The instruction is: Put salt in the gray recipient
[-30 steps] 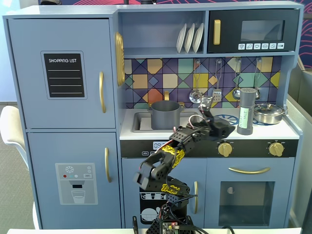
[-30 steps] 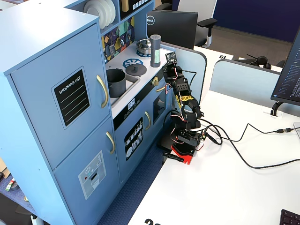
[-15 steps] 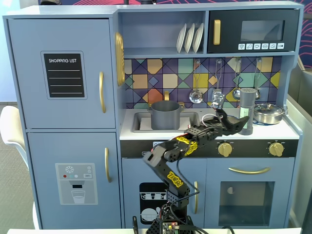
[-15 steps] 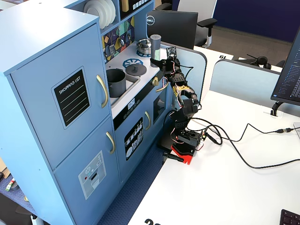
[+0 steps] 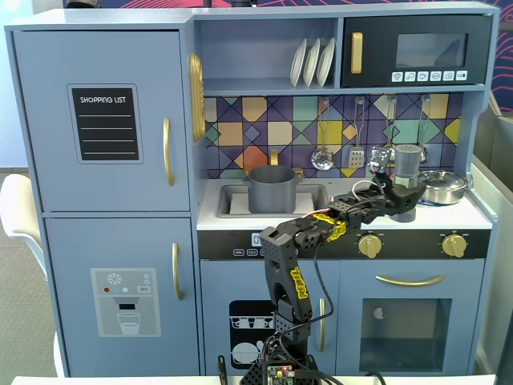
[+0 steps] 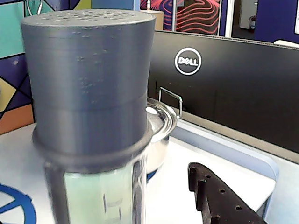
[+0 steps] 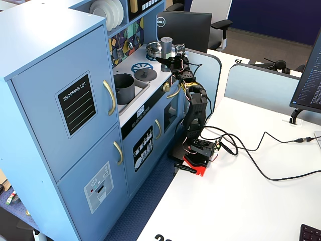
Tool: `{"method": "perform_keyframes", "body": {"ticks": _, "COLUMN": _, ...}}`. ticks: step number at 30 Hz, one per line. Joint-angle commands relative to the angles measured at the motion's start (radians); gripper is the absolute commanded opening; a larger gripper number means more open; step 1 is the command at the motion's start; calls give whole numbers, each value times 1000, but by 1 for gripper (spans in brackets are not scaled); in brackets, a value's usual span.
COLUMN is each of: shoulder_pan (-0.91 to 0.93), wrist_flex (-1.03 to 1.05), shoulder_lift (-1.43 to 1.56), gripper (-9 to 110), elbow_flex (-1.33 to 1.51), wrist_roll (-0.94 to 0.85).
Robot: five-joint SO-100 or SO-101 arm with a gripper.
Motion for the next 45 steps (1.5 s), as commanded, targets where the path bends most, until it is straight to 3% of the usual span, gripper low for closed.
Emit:
{"method": "perform_keyframes", "body": {"ticks": 1, "shoulder_pan": -8, "wrist_flex": -26, "shoulder_lift": -66, "gripper": 60, "elbow_flex": -161, "wrist_roll": -5}}
{"method": "perform_keyframes", "body": {"ticks": 16, "shoulder_pan": -51, "wrist_flex": -32, "shoulder_lift": -299, "gripper": 48, "elbow_flex": -405, "wrist_roll": -31}}
{"method": "perform_keyframes", "body": {"ticks": 17, "shoulder_pan": -55, "wrist_flex": -38, "shoulder_lift": -302, "gripper": 40, "elbow_flex": -407, "wrist_roll": -41}}
{"method": "perform_keyframes", "body": {"ticks": 20, "shoulder_pan": -69, "wrist_flex": -49, "shoulder_lift": -304, "gripper": 0, "elbow_flex": -408, "wrist_roll": -118}}
{"method": "perform_keyframes", "body": {"ticks": 31, "shoulder_pan": -66, "wrist_flex": -35, "shoulder_lift": -132, "gripper": 0, "elbow_flex": -348, "wrist_roll": -8}}
{"method": "perform_keyframes", "body": {"ticks": 38, "shoulder_pan": -178, "wrist_flex": 290, "shoulder_lift": 106, "gripper": 0, "elbow_flex": -364, "wrist_roll": 311}}
{"method": "perform_keyframes", "body": {"ticks": 45, "shoulder_pan": -454, "wrist_flex": 646, "shoulder_lift": 238, "gripper": 0, "elbow_flex": -512, "wrist_roll": 839}}
